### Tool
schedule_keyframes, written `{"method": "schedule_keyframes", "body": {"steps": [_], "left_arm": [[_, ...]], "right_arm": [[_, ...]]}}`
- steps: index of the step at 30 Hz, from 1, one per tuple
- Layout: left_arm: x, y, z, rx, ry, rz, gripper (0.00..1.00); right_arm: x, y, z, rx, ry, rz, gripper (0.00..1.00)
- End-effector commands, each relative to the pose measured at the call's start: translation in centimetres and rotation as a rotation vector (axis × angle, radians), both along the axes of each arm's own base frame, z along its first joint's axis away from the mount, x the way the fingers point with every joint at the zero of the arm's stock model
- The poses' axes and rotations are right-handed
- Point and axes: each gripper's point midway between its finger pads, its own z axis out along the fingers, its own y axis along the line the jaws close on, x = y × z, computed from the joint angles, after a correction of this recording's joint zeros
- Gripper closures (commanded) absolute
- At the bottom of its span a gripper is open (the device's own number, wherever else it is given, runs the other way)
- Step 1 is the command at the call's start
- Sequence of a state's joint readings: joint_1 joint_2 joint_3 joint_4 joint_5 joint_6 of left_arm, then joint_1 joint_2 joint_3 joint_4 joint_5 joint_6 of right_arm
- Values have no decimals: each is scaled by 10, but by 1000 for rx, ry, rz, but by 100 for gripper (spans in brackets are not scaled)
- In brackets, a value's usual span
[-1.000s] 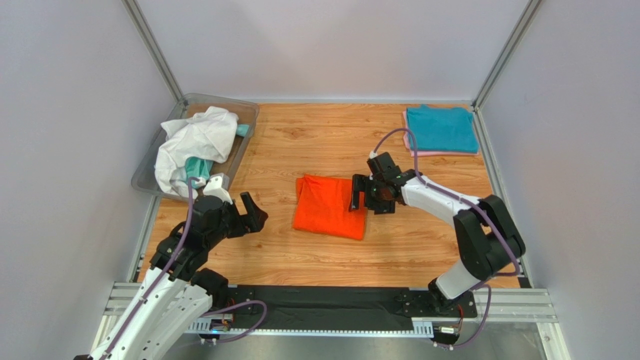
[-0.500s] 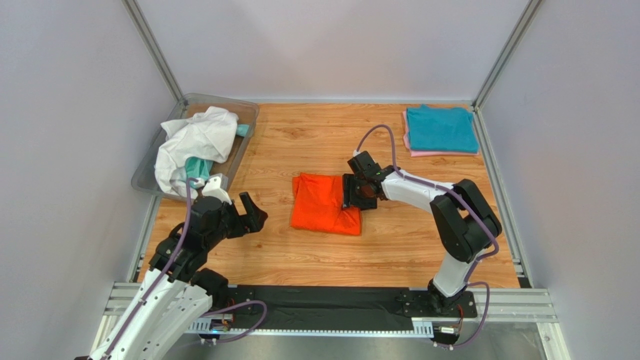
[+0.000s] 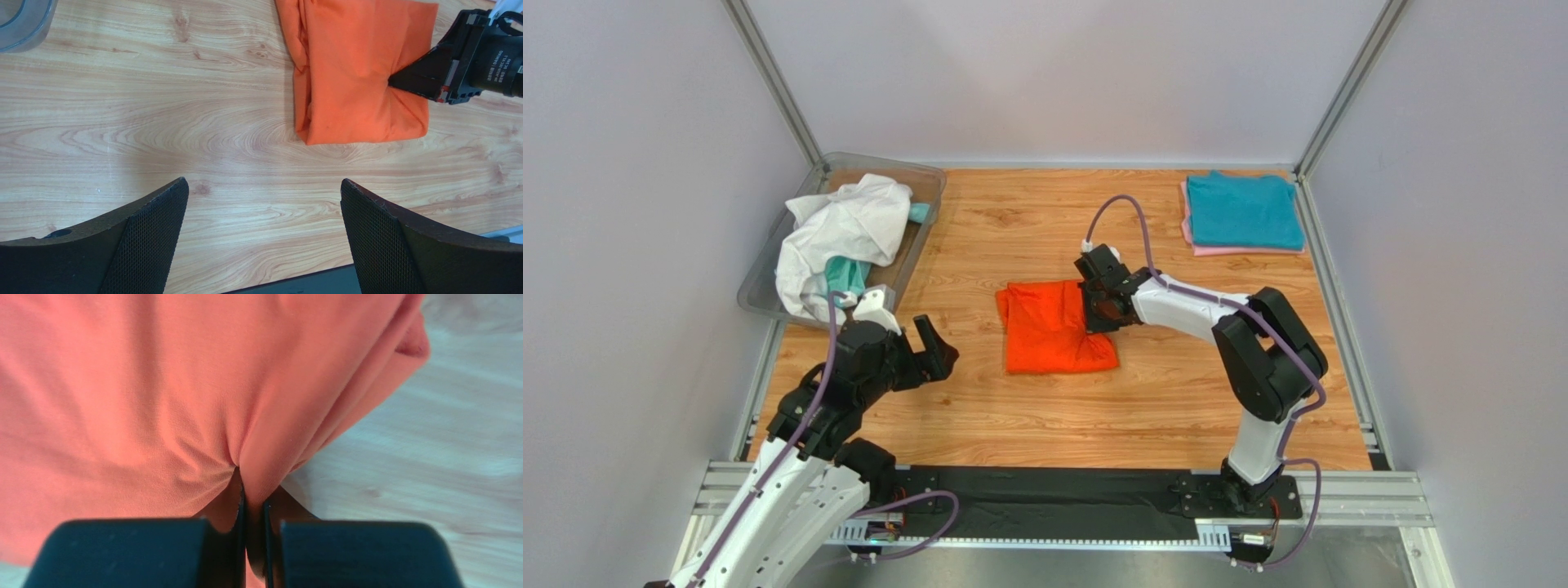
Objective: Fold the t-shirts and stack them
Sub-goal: Neatly place the folded tshirt to the corner
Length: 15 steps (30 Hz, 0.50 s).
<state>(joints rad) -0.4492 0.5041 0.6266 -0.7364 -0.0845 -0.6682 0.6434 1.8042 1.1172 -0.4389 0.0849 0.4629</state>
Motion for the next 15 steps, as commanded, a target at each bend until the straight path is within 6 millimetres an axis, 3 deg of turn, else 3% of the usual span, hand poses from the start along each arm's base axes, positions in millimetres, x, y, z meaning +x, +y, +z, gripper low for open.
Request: {"method": "schedule_keyframes", "body": {"steps": [1,8,12,15], "left_arm": [[1,4,6,1,-10,24,0],[0,13,5,16,-14,69,0],[-2,17,4,28,-6,88,0],[-2,20,2,35,0,101,0]], "right_arm": [[27,-33,6,-224,-124,58,100],[78,-59,55,-368,-284,104,100],[111,-90,84,-474,-353,111,100],[131,-116,95,-549,-374,130,100]]}}
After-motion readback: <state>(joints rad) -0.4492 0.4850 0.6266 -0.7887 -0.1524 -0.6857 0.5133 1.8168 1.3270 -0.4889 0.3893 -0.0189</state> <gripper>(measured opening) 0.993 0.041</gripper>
